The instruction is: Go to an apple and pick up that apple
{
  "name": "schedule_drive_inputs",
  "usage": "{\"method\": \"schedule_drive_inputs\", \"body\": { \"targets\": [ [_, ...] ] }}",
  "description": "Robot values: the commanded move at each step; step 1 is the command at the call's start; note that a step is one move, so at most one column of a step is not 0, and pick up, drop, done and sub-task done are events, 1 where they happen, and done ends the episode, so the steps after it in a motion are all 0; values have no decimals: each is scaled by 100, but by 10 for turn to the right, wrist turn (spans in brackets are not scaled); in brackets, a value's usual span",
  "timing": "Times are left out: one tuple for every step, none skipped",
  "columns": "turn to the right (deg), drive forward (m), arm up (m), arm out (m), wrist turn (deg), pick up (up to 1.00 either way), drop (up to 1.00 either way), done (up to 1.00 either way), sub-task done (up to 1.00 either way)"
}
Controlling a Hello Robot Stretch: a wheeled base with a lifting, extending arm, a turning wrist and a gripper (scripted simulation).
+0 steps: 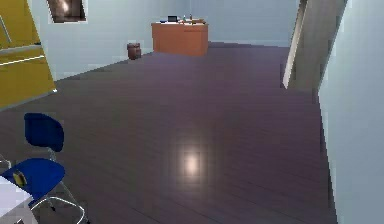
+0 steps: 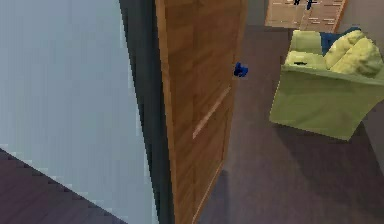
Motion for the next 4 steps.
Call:
{"method": "schedule_drive_inputs", "body": {
  "targets": [
    [30,0,0,0,0,0,0,0,0],
    [0,100,0,0,0,0,0,0,0],
    [0,100,0,0,0,0,0,0,0],
    [0,100,0,0,0,0,0,0,0]
  ]
}}
